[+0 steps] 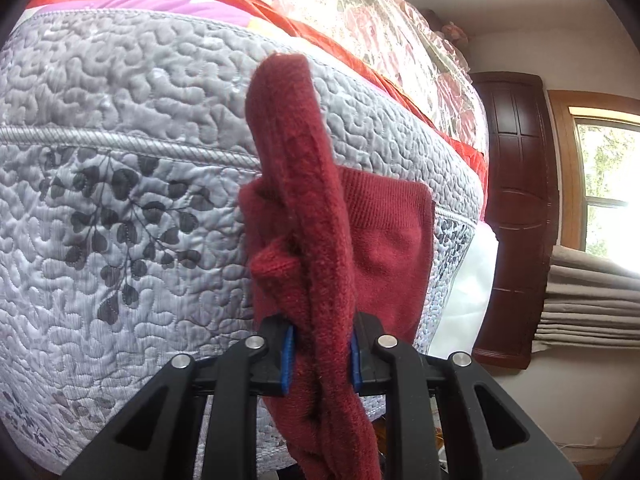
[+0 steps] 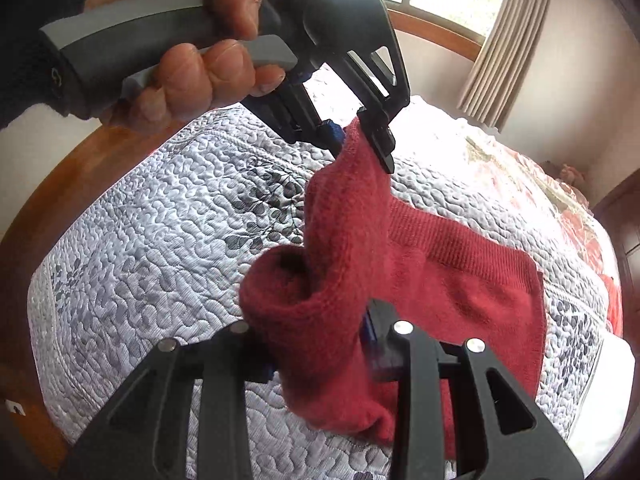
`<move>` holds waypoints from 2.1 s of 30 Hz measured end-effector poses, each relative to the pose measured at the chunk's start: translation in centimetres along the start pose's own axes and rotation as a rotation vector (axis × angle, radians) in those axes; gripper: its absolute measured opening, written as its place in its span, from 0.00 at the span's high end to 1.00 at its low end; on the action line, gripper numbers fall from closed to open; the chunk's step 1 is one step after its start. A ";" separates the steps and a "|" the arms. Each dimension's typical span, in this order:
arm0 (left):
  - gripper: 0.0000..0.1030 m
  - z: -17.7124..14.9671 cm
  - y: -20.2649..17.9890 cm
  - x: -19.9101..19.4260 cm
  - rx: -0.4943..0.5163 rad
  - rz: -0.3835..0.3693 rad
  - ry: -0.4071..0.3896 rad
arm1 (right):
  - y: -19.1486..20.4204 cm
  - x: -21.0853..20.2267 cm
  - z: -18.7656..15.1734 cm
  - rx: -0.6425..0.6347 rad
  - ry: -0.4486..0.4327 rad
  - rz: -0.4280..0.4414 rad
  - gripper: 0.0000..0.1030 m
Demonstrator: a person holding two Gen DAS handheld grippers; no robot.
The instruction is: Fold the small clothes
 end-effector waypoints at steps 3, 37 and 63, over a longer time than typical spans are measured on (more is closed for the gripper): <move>0.80 -0.1 -2.5 0.6 0.018 0.021 0.006 | -2.2 -1.1 -0.6 0.064 0.001 0.010 0.71; 0.80 0.1 -17.7 17.9 0.140 0.208 0.171 | -18.6 -1.9 -11.9 0.512 0.015 0.034 0.72; 0.48 -1.4 -21.9 26.6 0.187 0.424 0.057 | -27.2 3.6 -23.4 0.851 -0.020 0.406 0.60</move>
Point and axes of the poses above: each gripper's, at about its wrist camera, not at the fingertips, and x roughly the way its jaws point, y to its left, z to its top, the point moved 2 cm from there along x, roughly the way its jaws point, and after that the axes turned 3 degrees about y, right-handed, at the moved point
